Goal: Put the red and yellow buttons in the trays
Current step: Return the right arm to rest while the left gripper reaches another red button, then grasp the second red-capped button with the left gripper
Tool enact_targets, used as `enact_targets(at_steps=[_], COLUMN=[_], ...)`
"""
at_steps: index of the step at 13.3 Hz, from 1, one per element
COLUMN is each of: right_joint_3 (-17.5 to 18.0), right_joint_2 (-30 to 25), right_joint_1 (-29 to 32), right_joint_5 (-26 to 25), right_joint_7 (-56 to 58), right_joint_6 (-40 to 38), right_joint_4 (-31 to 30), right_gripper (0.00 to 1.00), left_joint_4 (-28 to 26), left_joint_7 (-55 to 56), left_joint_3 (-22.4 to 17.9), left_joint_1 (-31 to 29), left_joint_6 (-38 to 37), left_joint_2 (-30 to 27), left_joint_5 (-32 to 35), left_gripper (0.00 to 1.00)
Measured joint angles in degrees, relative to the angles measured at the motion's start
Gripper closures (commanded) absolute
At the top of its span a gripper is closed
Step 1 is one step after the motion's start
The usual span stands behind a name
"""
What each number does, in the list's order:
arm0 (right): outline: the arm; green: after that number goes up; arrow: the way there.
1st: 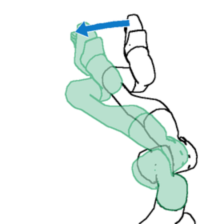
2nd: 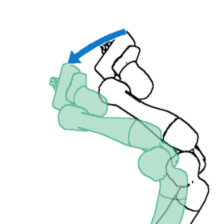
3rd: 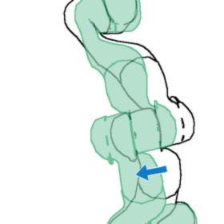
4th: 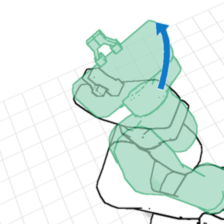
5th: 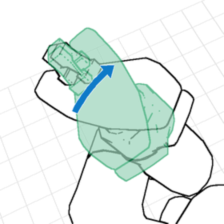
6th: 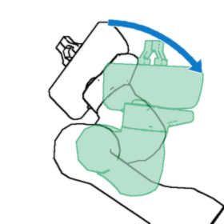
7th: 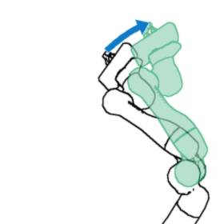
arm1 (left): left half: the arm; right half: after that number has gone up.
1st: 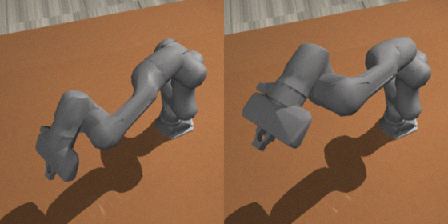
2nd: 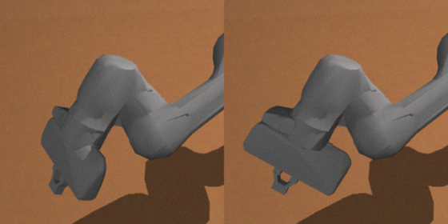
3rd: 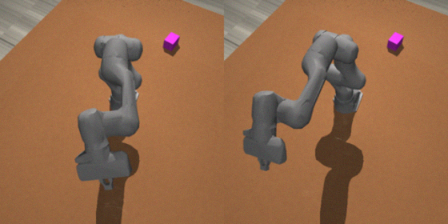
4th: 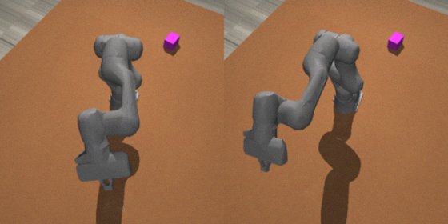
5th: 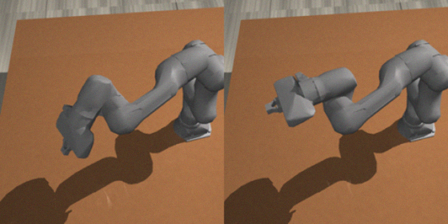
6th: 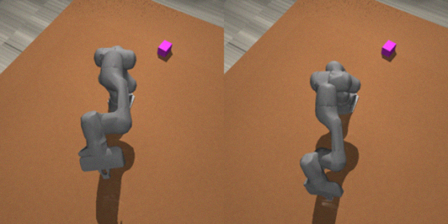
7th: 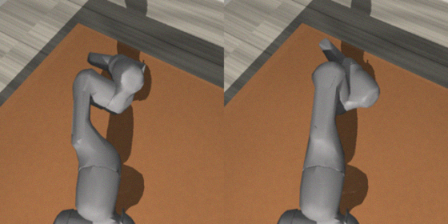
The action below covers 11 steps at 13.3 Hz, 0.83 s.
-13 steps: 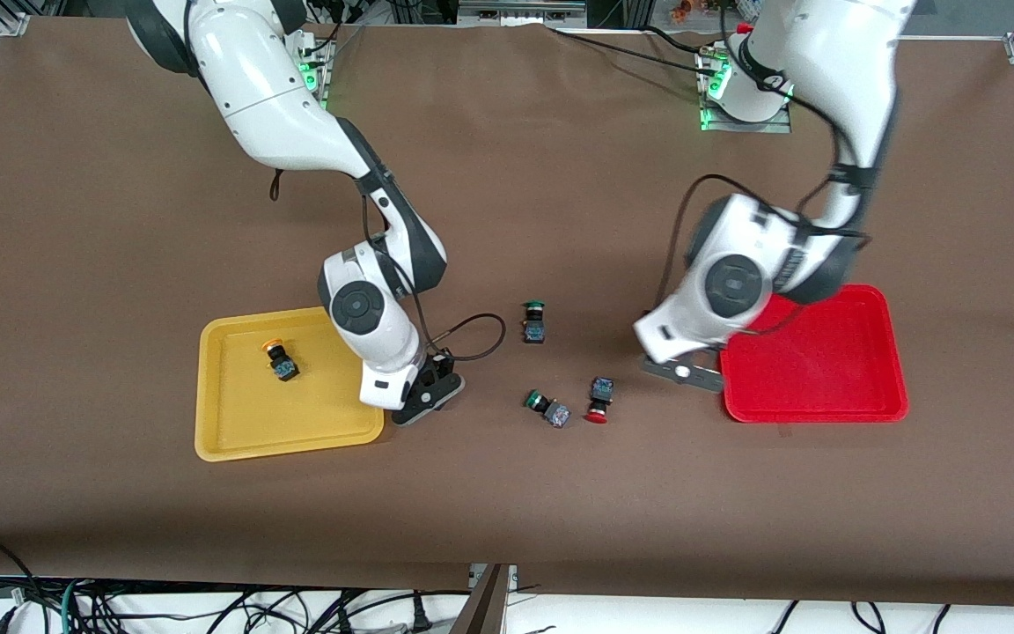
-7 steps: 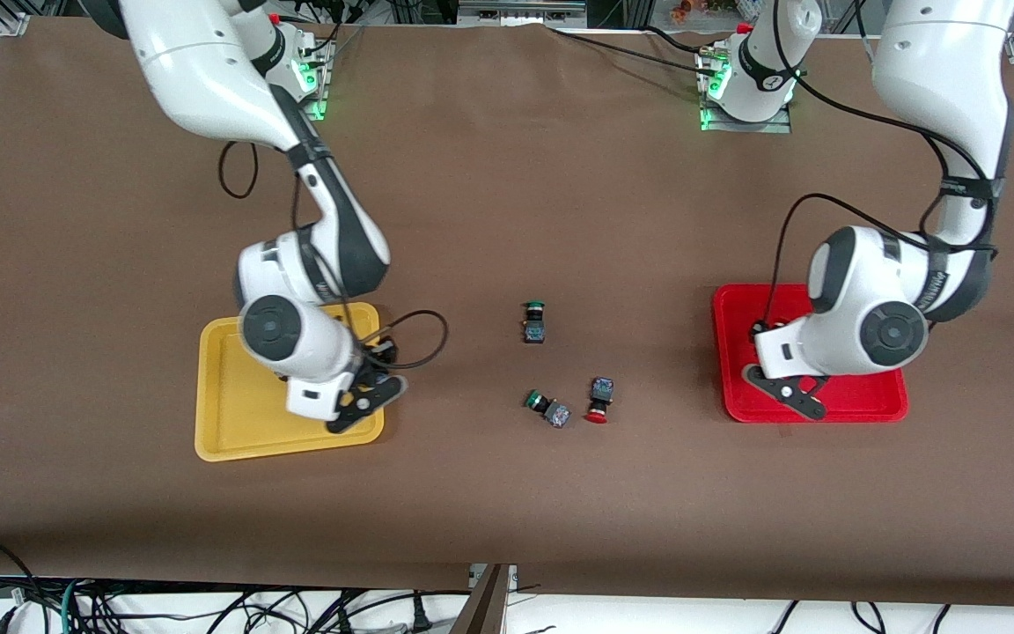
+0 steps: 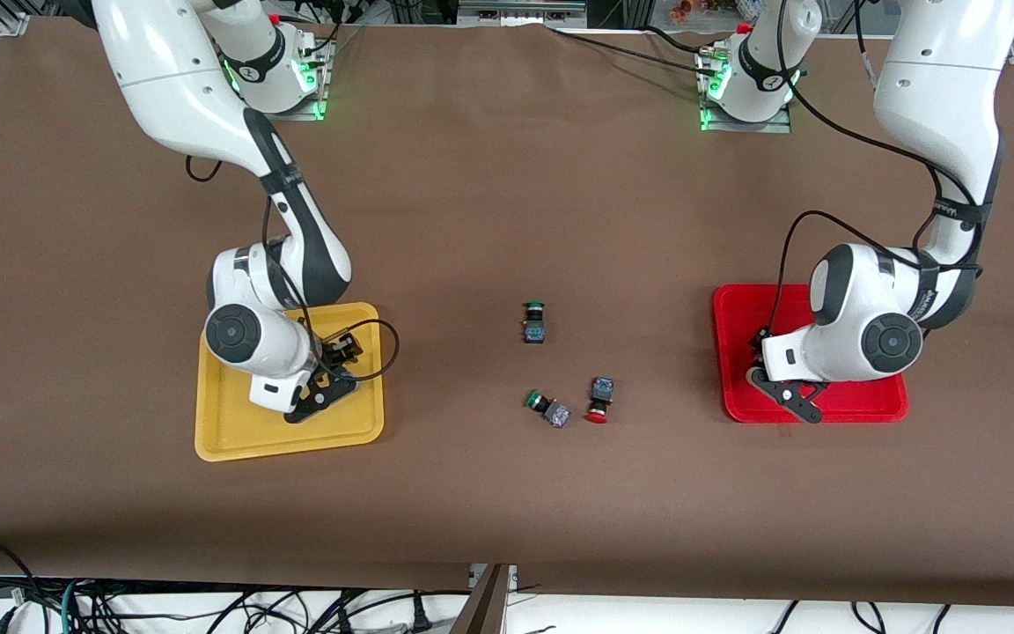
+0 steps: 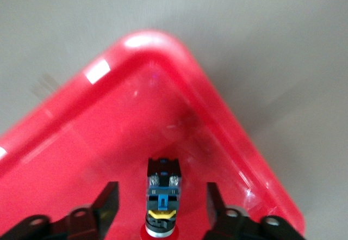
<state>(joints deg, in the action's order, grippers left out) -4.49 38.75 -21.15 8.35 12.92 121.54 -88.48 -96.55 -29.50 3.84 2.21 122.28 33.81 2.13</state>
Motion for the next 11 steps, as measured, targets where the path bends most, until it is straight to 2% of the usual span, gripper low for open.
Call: enact_targets(at_steps=[3, 5, 7, 9, 11], right_joint_3=[0.18, 0.20, 0.14, -0.19, -0.58], right_joint_2=[-10.75, -18.76, -27.54, -36.77, -42.69], right_joint_1=[-0.61, -0.76, -0.73, -0.70, -0.41], right_joint_5=[-0.08, -0.65, -3.07, -6.17, -7.53], right_joint_7=[-11.04, -18.34, -21.31, -21.66, -21.66], right_joint_6=[-15.56, -20.89, -25.04, -26.51, -26.64], right_joint_4=[4.37, 3.96, 0.35, -6.36, -11.89], right_gripper=[0.00, 0.00, 0.00, 0.00, 0.00], left_joint_4=[5.43, 8.31, 10.79, 11.05, 11.02], left_joint_7=[7.06, 12.85, 17.90, 23.60, 29.52], left_joint_3=[4.69, 5.47, 5.45, 5.42, 5.38], left_joint_1=[1.14, 5.19, 9.46, 11.85, 13.76], left_joint_6=[-3.15, -2.06, 6.11, 14.16, 18.45], left_joint_2=[-2.00, 0.14, 4.97, 9.05, 11.43], left_joint_5=[-2.75, -4.56, -4.68, -4.68, -4.66], left_gripper=[0.00, 0.00, 0.00, 0.00, 0.00])
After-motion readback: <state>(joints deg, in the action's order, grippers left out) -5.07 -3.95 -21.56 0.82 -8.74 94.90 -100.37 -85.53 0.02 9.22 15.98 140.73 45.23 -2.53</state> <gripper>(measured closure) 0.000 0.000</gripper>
